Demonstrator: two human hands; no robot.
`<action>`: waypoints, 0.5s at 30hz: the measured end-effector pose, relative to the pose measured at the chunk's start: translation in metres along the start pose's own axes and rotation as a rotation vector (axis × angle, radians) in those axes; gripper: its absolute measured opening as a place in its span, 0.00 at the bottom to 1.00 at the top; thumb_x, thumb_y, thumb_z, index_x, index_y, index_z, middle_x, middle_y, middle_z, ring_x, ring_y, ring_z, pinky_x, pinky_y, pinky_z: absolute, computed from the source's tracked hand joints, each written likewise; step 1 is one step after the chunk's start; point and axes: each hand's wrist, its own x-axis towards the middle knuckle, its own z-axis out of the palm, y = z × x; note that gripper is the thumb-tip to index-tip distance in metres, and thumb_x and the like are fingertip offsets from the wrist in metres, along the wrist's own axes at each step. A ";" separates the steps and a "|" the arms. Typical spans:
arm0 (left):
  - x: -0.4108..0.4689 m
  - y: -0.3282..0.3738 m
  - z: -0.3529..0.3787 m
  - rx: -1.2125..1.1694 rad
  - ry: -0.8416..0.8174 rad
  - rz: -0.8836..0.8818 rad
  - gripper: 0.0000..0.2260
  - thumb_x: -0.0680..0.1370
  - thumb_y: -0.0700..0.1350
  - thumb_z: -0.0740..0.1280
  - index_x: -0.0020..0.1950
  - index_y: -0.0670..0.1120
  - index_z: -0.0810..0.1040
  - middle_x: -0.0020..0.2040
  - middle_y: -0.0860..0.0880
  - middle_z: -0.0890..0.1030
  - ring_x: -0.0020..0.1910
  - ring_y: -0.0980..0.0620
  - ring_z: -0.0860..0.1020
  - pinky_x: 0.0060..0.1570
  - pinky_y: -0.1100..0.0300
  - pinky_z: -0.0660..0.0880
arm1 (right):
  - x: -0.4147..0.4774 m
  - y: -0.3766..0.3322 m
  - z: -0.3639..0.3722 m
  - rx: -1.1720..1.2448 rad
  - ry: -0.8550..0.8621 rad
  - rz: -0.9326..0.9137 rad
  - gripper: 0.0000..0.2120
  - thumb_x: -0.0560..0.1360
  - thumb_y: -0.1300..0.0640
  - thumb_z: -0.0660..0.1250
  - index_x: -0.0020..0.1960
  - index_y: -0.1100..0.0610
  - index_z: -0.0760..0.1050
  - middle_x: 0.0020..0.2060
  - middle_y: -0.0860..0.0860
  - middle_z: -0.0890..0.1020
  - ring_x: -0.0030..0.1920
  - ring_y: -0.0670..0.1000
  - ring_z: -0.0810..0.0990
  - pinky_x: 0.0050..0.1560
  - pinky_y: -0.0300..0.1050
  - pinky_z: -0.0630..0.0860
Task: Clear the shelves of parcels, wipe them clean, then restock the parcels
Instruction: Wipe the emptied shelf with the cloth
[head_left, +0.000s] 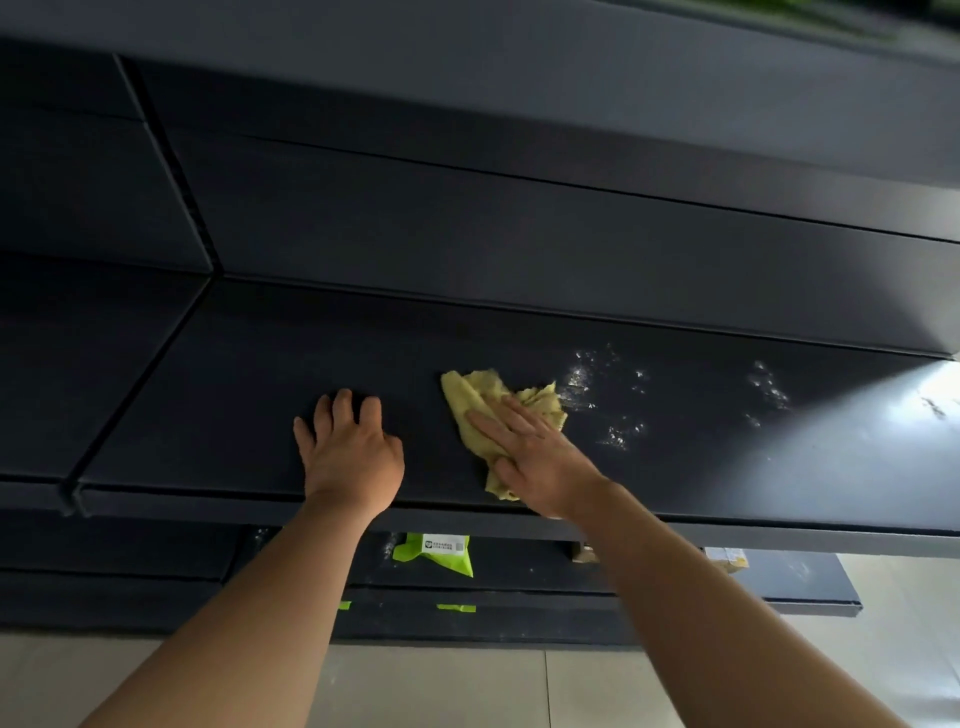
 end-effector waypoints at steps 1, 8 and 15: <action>0.003 0.005 -0.001 0.010 0.023 -0.003 0.21 0.79 0.48 0.57 0.71 0.47 0.62 0.74 0.42 0.59 0.75 0.40 0.54 0.74 0.41 0.48 | -0.002 0.014 -0.004 0.010 0.012 0.021 0.29 0.81 0.51 0.55 0.79 0.46 0.48 0.79 0.50 0.48 0.78 0.51 0.43 0.77 0.45 0.39; 0.030 0.032 0.011 0.005 0.033 0.124 0.23 0.81 0.48 0.52 0.76 0.49 0.56 0.77 0.43 0.55 0.76 0.43 0.51 0.75 0.44 0.48 | 0.010 0.062 -0.019 0.072 0.084 0.219 0.28 0.80 0.57 0.58 0.78 0.49 0.55 0.79 0.52 0.51 0.78 0.53 0.47 0.76 0.44 0.42; 0.031 0.034 0.021 0.045 0.107 0.122 0.23 0.79 0.50 0.50 0.75 0.50 0.60 0.75 0.43 0.58 0.75 0.43 0.54 0.75 0.44 0.48 | 0.072 0.025 -0.023 0.054 0.044 0.085 0.30 0.77 0.60 0.58 0.77 0.50 0.58 0.78 0.53 0.53 0.78 0.54 0.48 0.73 0.41 0.40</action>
